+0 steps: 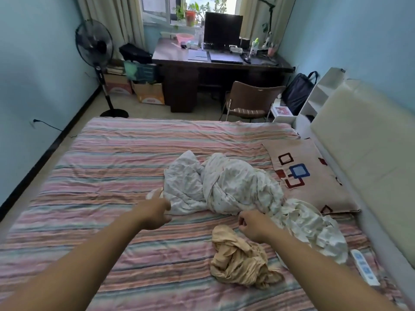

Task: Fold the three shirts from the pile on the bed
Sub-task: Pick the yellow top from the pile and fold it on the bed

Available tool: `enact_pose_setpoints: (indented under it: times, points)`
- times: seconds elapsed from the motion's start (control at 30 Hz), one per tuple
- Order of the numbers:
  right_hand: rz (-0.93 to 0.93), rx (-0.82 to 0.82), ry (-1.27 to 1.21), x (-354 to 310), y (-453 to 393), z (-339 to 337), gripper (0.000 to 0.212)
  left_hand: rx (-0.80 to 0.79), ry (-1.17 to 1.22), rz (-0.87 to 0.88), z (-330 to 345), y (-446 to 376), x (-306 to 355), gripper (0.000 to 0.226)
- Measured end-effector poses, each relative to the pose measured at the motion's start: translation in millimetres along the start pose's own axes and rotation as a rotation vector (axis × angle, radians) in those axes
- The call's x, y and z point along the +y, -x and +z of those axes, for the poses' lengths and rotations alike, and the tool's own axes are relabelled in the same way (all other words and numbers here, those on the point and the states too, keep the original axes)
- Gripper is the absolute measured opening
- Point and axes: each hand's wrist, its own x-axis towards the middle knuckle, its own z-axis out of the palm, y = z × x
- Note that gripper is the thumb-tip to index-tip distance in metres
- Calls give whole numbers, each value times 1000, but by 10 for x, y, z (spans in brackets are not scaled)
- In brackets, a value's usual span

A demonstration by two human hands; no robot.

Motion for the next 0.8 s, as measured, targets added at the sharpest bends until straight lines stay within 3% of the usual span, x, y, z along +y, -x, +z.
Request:
enact_pose_setpoints:
  times: [0.4, 0.6, 0.73, 0.8]
  points:
    - [104, -100, -39, 1128, -1074, 1396, 6, -135, 210, -146, 1623, -1027, 478, 44]
    - [182, -174, -60, 1461, -1600, 2234, 41, -200, 256, -120, 2442, -1583, 658, 46]
    - [232, -103, -150, 1631, -1834, 2564, 89, -239, 259, -119, 2756, -1813, 677, 38]
    - [223, -90, -160, 1672, -1927, 2657, 99, -275, 272, -120, 2866, -1887, 656, 39]
